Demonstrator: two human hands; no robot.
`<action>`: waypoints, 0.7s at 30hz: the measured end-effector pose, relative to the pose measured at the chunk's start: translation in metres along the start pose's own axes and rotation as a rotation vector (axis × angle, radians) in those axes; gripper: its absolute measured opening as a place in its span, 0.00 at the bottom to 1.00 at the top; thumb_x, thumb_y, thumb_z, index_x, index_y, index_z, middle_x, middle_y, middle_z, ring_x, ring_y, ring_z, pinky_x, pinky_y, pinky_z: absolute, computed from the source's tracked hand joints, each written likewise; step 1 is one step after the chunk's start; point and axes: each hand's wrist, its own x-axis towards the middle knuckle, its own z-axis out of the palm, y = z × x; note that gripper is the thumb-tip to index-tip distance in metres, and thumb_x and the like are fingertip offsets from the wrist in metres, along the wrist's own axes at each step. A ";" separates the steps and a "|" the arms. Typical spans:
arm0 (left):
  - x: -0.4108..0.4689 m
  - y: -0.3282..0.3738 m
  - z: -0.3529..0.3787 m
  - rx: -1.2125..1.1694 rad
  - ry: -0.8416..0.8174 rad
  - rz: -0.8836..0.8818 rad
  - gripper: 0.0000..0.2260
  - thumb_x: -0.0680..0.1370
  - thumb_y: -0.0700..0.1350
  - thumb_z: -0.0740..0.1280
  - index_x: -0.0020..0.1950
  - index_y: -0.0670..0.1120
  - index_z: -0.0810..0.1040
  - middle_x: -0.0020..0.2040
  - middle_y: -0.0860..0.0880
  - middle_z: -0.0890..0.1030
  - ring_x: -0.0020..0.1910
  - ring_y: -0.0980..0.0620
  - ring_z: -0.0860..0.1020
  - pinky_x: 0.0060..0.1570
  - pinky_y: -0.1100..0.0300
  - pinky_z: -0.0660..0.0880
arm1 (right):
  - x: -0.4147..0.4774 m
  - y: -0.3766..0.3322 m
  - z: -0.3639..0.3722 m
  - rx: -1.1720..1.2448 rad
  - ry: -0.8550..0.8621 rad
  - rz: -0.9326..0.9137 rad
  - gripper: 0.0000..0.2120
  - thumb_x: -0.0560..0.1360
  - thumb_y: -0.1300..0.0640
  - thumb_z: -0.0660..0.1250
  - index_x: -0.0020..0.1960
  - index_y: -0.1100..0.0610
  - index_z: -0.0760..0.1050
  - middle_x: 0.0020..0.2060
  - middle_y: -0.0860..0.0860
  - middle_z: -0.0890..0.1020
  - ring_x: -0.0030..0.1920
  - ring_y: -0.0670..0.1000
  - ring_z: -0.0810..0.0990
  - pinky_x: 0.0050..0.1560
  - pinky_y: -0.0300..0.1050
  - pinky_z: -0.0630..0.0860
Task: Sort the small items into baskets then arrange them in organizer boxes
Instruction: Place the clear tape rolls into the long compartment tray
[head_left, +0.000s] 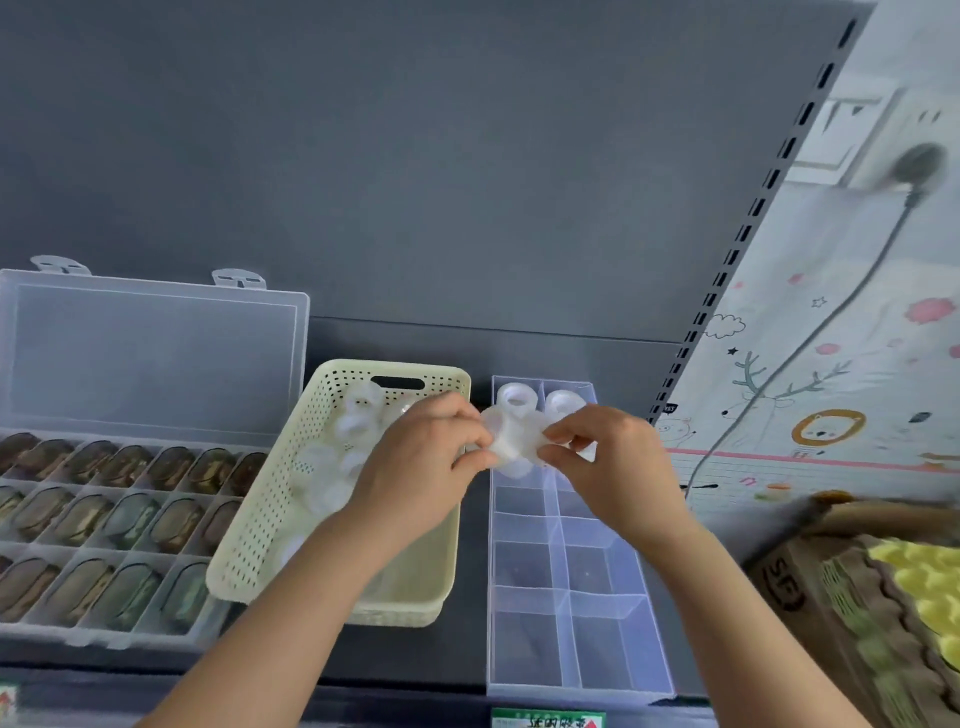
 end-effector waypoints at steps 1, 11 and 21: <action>0.003 0.004 0.004 0.050 -0.018 0.044 0.06 0.76 0.46 0.70 0.45 0.45 0.84 0.48 0.53 0.79 0.49 0.53 0.75 0.48 0.57 0.73 | -0.003 0.007 -0.004 -0.026 -0.017 0.014 0.05 0.70 0.57 0.73 0.46 0.55 0.83 0.41 0.49 0.84 0.41 0.51 0.79 0.41 0.45 0.74; 0.018 0.014 0.042 0.528 -0.349 0.222 0.08 0.72 0.36 0.66 0.33 0.44 0.75 0.37 0.51 0.70 0.42 0.47 0.72 0.35 0.57 0.70 | -0.020 0.041 -0.010 -0.277 -0.228 0.059 0.08 0.75 0.55 0.67 0.52 0.50 0.81 0.50 0.48 0.81 0.52 0.50 0.76 0.48 0.42 0.73; 0.029 0.008 0.056 0.625 -0.618 0.206 0.15 0.73 0.38 0.62 0.28 0.45 0.62 0.32 0.50 0.64 0.41 0.44 0.71 0.38 0.57 0.64 | -0.008 0.047 0.005 -0.321 -0.456 0.117 0.07 0.75 0.51 0.67 0.49 0.48 0.83 0.48 0.50 0.82 0.47 0.53 0.79 0.45 0.44 0.77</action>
